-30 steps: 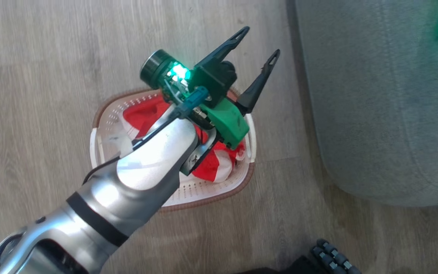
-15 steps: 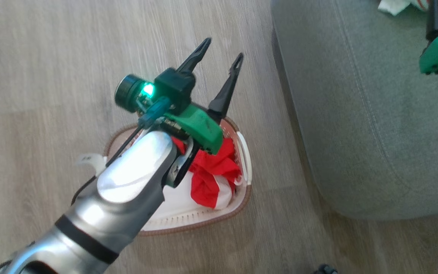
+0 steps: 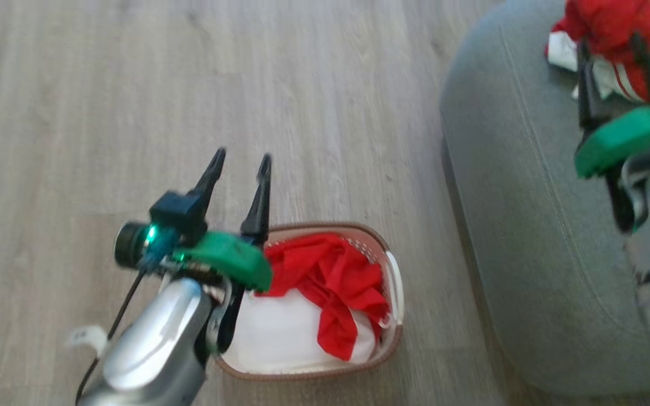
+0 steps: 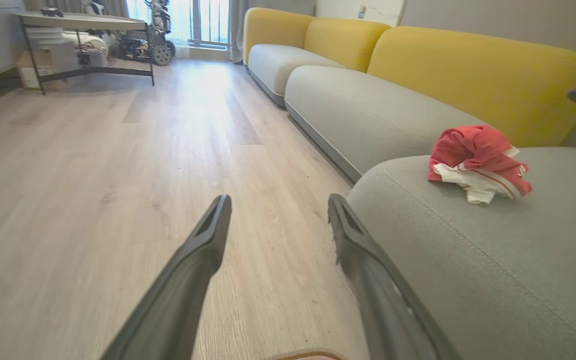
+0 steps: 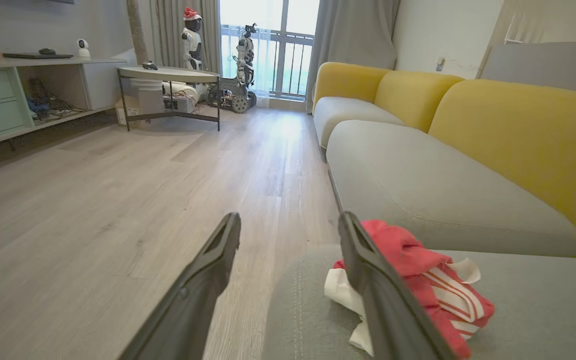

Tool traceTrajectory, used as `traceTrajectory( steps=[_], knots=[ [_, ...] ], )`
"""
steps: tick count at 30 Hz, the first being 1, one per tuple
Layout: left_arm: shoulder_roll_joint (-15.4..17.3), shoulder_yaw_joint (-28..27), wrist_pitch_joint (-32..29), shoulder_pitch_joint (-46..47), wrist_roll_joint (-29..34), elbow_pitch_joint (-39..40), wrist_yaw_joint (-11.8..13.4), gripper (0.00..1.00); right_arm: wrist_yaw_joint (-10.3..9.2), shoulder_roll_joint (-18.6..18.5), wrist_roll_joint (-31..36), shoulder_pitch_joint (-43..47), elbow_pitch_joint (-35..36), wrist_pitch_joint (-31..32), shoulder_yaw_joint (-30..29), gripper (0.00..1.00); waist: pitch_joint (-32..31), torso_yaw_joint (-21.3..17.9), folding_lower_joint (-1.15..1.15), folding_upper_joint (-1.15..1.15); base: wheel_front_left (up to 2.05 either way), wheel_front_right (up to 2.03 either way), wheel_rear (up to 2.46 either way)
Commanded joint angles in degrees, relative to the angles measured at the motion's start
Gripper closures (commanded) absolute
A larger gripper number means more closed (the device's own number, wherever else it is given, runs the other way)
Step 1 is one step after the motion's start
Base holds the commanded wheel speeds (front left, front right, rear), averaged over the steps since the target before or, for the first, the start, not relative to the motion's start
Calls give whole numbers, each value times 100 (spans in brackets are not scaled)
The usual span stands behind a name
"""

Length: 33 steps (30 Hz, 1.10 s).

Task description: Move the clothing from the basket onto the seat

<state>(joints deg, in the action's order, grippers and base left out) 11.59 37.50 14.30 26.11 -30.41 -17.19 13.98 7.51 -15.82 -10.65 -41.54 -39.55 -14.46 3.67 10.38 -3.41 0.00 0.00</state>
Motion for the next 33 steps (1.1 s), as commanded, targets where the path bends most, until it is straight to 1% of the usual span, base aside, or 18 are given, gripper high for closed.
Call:
traceTrajectory(
  steps=[1,6,11,15,18,21,25,33],
  knots=[
    [126,-348,69,-34,71,243,53,0,-2,67,18,169,281,-53,0,0,-341,303,0,0,0,0,0],
    [159,-810,69,-809,202,400,169,0,-2,466,129,889,785,-53,-226,0,-692,469,0,0,0,0,0],
    [166,-1247,69,-1495,369,586,256,0,-2,939,476,1699,1415,-53,-502,0,-921,577,0,0,0,0,0],
    [155,-1532,69,-1989,502,738,249,0,-2,1212,621,2339,1906,-53,-609,0,-1044,608,0,0,0,0,0],
    [139,-1741,70,-2296,618,876,237,0,-2,1280,579,2759,2212,-53,-574,0,-1089,621,0,0,0,0,0],
    [104,-1916,70,-2553,720,1003,188,0,-2,1290,301,3096,2430,-53,-442,0,-1132,628,0,0,0,0,0],
    [38,-2122,70,-2818,831,1131,116,0,-2,1292,139,3432,2650,-53,-377,0,-1188,624,0,0,0,0,0],
    [-107,-2351,70,-3109,1004,1192,-7,0,-2,1293,63,3856,2826,-53,-353,0,-1315,634,0,0,0,0,0]
  ],
)
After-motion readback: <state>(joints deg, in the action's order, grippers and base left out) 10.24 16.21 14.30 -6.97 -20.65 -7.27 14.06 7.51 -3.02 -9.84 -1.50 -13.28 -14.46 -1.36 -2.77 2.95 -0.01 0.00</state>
